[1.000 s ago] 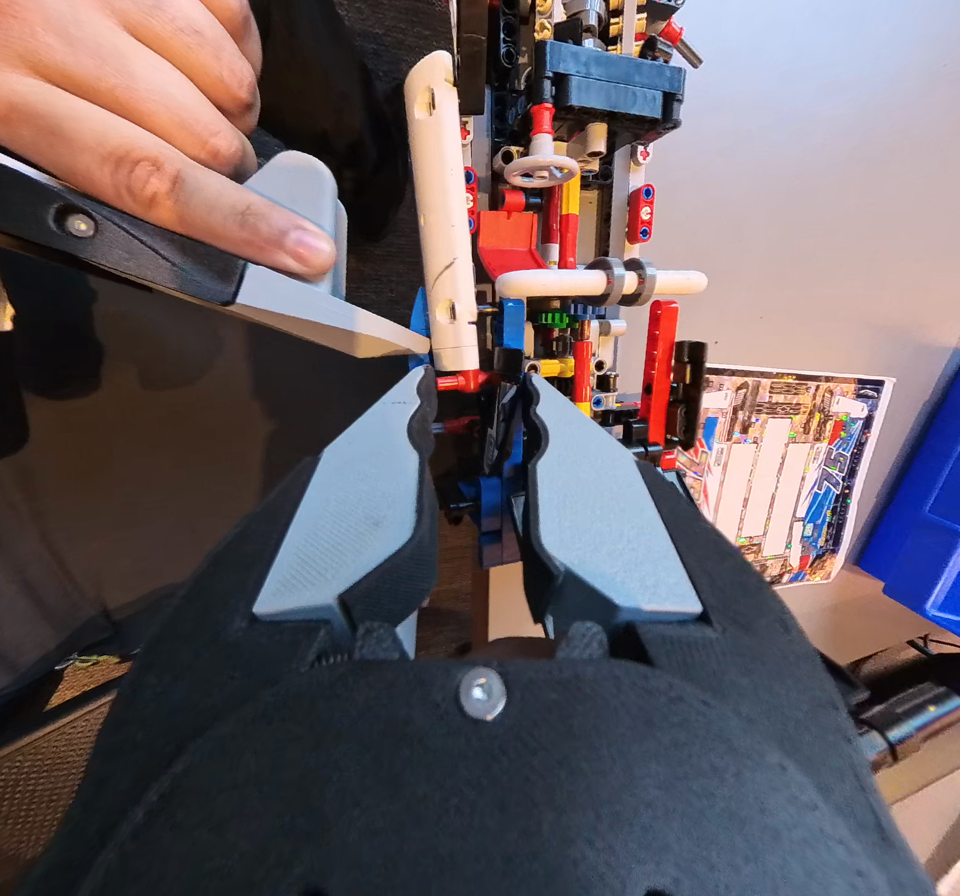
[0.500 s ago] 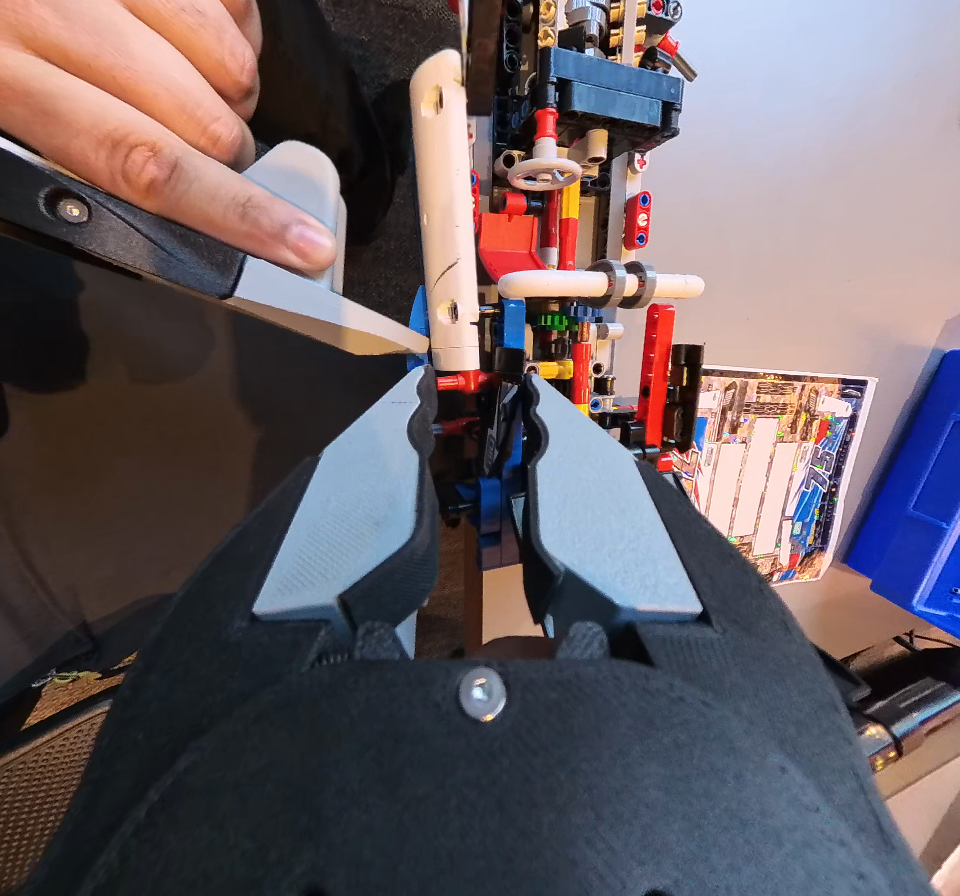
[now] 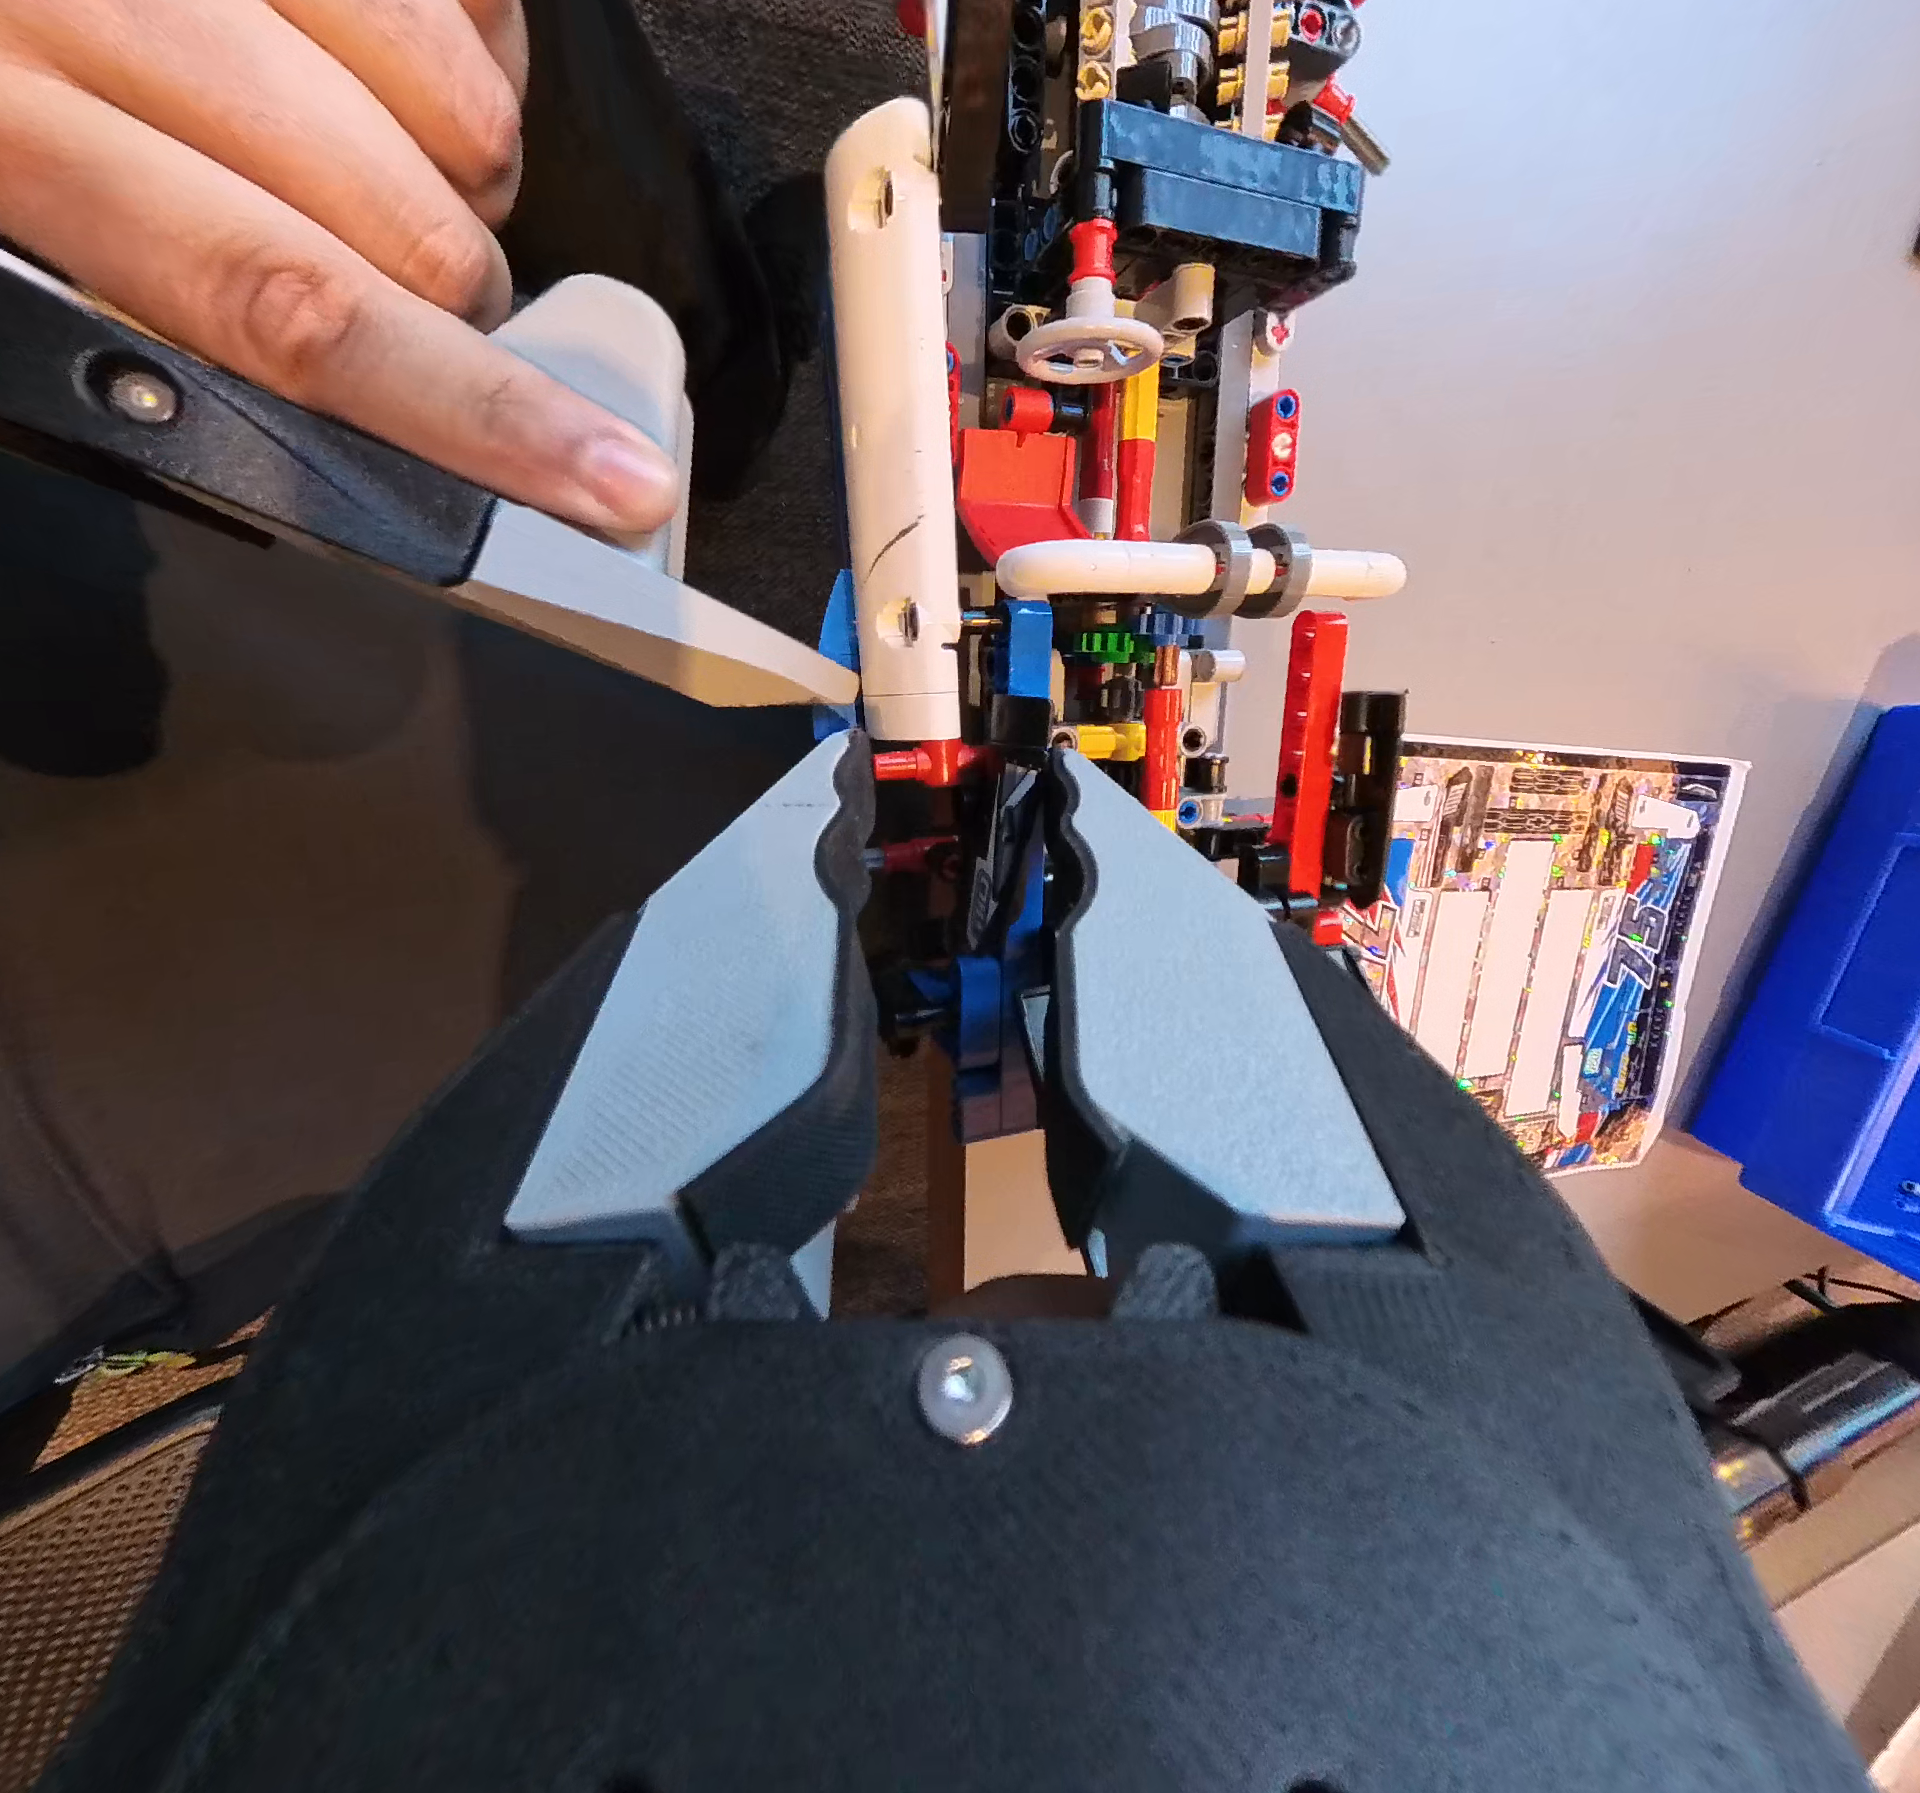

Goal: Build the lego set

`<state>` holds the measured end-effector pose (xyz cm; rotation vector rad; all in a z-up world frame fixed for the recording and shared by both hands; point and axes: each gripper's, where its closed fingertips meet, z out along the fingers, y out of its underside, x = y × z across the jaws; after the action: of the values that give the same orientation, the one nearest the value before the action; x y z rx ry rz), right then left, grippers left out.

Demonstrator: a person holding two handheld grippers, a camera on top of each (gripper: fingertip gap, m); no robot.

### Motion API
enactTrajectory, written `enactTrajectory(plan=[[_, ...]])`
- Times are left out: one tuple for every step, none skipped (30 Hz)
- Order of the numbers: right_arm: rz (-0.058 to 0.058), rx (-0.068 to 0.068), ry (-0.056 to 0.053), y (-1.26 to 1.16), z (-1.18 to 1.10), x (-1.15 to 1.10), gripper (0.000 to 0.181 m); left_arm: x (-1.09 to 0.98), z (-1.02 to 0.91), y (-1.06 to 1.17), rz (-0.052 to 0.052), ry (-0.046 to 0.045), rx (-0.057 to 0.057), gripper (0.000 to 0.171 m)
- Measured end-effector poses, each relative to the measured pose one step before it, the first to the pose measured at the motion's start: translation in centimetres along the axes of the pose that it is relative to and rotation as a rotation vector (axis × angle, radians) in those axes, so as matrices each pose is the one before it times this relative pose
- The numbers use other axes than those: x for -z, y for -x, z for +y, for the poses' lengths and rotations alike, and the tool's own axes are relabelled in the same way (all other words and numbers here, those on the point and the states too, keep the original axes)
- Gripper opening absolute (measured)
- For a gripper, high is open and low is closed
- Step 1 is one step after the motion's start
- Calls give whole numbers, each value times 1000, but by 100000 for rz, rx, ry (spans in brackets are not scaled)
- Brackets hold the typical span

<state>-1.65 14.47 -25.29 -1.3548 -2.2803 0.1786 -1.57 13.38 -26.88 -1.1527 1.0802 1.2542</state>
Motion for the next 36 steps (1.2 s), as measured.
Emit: enactTrajectory(plan=[[340, -75, -57, -15, -3, -14, 31, -6, 44, 4, 444, 180, 2338, 14], [291, 119, -59, -4, -9, 2, 31, 16, -12, 2, 368, 63, 1545, 14], [67, -42, -132, 23, -5, 7, 31, 17, -1, 8, -35, -145, 316, 14], [-50, -330, -163, 23, -9, 14, 31, 16, 0, 20, -483, -192, -544, 14], [-26, -281, -79, 24, -2, 21, 31, 10, -33, -14, -605, -328, -1260, 14], [182, -50, -15, -2, 17, 14, 31, -6, -26, -10, -250, -454, -1151, 13], [271, -50, -121, -7, 13, 3, 31, -12, -23, -5, 236, -450, -339, 13], [116, -174, -179, -9, 13, 12, 31, -43, -29, 5, 286, -350, -810, 13], [-151, -370, 6, 4, 55, 29, 31, -28, -63, 5, 285, -597, -1037, 13], [-152, -523, 82, -13, 56, 31, 31, -10, -66, -11, 546, -826, -547, 13], [-124, -413, -185, 20, 18, 18, 31, -13, -5, 9, 583, -531, -523, 14], [-109, -261, -212, 0, 3, 20, 31, 4, 20, 27, 533, -417, -381, 13], [-299, -423, -96, -7, 18, 23, 31, -18, -16, 27, 702, -530, -32, 13], [-654, -744, -104, -13, 23, 31, 31, -11, -31, 31, 562, -423, 193, 13], [-866, -958, -179, -12, -2, 40, 31, -15, -31, 36, 408, -353, 414, 13], [-835, -826, -193, 2, 1, 30, 31, 7, -35, 40, 189, -512, 412, 13], [-592, -606, -256, 14, -1, 29, 31, 3, -34, 14, -147, -731, -109, 13], [-378, -569, -341, -3, -2, 33, 31, -14, -15, 28, -508, -958, -584, 13], [-233, -651, -311, -7, 22, 37, 31, -33, 0, 23, -666, -998, -367, 13], [-112, -575, -112, -10, 36, 17, 31, -64, 17, -9, -514, -890, -124, 14], [-58, -486, 196, -35, 75, 11, 31, -108, 120, -53, -231, 82, -98, 13], [5, -505, 314, -65, 87, -1, 31, -120, -38, -76, 300, -670, 79, 13], [-60, -610, 360, -88, 82, 8, 31, -112, -57, -19, 335, -379, 188, 12], [-75, -475, 152, -85, 76, 7, 31, -113, -38, 8, 621, -240, 796, 12], [-53, -50, -222, -105, 56, -1, 31, -95, -28, 0, 691, -290, 962, 12], [-297, -129, -475, -91, 42, 6, 31, -91, -6, -9, 448, -422, 171, 12], [-539, -480, -558, -65, 10, 17, 31, -89, 3, 32, 316, -222, -15, 13], [-293, -527, -489, -92, 2, 6, 31, -86, 21, 7, 526, 395, 714, 13], [102, -133, -188, -78, 31, -19, 32, -84, -7, -17, 679, 627, 847, 13], [473, 639, 106, -74, 68, -25, 32, -73, -37, -30, 571, 637, 820, 13], [719, 868, 233, -58, 80, -33, 32, -64, -40, -52, 556, 898, 695, 13], [547, 604, 26, -44, 64, -27, 31, -61, -32, -49, 377, 878, 434, 13], [334, 239, 2, -32, 65, -6, 31, -47, -39, -21, 210, 415, 26, 13], [437, -124, -45, -24, 30, 0, 31, -45, 7, -23, 328, 242, -244, 14], [510, -331, -171, -33, 9, -15, 31, -31, 37, -9, 418, -17, -121, 14], [312, -107, -128, -27, 2, -8, 31, -2, 27, -2, 399, -344, 163, 14]])
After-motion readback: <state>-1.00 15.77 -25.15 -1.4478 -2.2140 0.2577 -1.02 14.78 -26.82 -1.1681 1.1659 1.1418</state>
